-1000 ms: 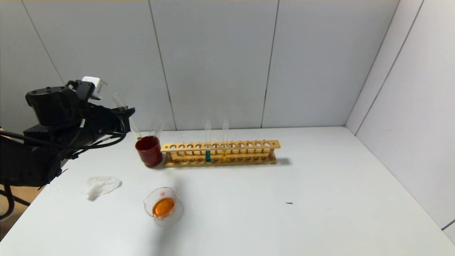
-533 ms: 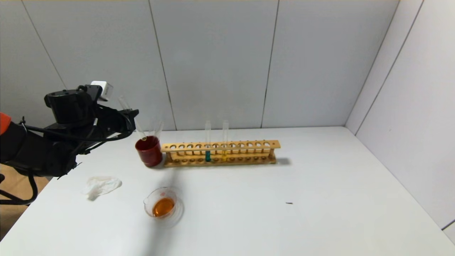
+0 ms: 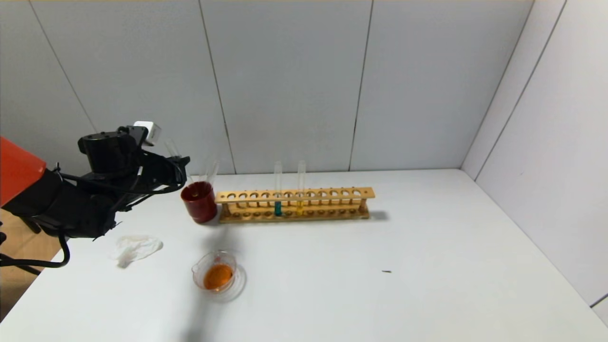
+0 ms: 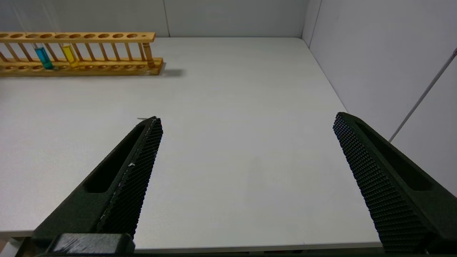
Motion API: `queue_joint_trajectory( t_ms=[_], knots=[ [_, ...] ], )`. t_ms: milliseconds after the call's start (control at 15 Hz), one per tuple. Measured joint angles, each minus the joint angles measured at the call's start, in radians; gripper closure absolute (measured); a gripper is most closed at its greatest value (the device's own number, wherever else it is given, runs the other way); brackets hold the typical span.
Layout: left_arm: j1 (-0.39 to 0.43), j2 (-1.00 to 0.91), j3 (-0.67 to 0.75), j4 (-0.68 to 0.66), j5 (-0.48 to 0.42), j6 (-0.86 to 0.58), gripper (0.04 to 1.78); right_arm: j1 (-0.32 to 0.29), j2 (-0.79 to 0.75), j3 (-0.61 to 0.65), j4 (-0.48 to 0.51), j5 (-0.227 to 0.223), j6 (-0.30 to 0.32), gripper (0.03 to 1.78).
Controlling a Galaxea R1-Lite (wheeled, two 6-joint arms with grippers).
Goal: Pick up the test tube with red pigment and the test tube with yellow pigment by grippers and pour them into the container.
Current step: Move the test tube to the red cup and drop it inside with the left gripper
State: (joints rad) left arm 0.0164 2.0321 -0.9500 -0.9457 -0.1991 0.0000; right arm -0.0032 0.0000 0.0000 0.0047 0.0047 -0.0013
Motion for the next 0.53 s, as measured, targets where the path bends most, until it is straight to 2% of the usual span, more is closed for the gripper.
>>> queue_joint_trajectory(
  t_ms=[533],
  knots=[
    [0.004, 0.086, -0.018, -0.058, -0.003, 0.006, 1.5, 0.0, 0.0, 0.0, 0.0, 0.0, 0.0, 0.06]
  ],
)
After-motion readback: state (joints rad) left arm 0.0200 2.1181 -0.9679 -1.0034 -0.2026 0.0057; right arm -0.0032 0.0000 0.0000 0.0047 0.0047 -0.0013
